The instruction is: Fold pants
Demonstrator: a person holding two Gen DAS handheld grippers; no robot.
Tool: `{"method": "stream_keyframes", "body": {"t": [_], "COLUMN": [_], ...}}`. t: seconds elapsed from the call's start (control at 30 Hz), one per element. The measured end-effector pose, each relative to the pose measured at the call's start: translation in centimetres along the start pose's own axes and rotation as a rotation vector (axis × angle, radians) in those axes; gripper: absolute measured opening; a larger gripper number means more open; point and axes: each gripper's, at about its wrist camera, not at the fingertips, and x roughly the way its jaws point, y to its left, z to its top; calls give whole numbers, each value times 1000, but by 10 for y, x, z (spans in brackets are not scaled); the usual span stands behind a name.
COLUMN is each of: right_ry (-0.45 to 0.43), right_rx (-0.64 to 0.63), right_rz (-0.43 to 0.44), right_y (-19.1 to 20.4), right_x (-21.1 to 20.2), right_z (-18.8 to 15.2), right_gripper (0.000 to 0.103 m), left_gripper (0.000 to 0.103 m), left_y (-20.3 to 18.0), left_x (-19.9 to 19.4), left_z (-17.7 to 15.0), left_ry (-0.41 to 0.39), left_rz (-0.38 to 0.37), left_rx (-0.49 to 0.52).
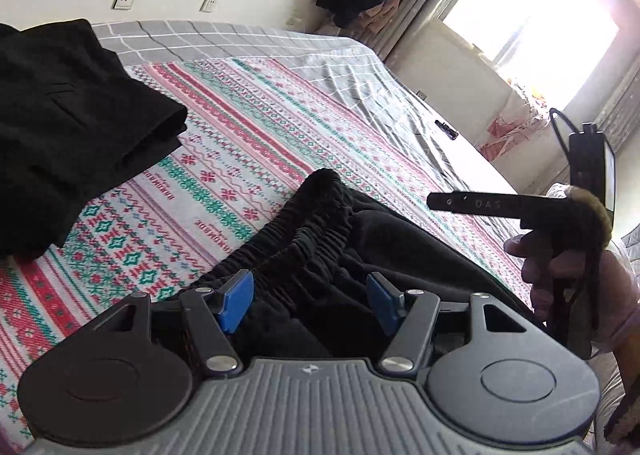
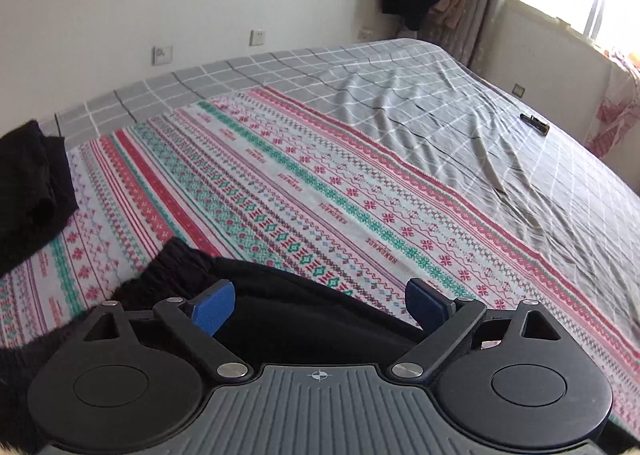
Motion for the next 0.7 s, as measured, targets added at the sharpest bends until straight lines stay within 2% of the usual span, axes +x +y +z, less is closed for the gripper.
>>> {"method": "stream_keyframes", "body": {"t": [0.07,0.17,0.27,0.33,0.47,0.6,0.67,0.7], "right_ry": [31,60,63,68,70,83,98,115], "right_rx": [-57,-108,-71,-33,19,48,41,36], "right_rz": [4,13,42,72,122,178,194,198], "right_y": [-2,-8,-23,-33,-46,-49,-50,-51], "right_x": [9,21,33,41,59,77,86,91], "right_z": [-4,-11,-16,-17,-17,-13,-12,-13], "right_gripper": [94,94,94,94,94,92,89,83], "left_gripper": [86,75,66,59,53,41,40,39], "left_y": [-7,-15,-23,-26,-24,-12,-10,-10], "left_x": [6,19,29,39,56,70,71,71], "left_z": [-4,-5,-7,-8,-9,-10,-10,-10], "left_ry": [-27,-27,-32,-13,43,107,110,110], "left_rz": [-26,-89,-133,-121,-77,-28,-24,-20], "left_rx": [8,-2,17,34,13,-89,-116,-117]}}
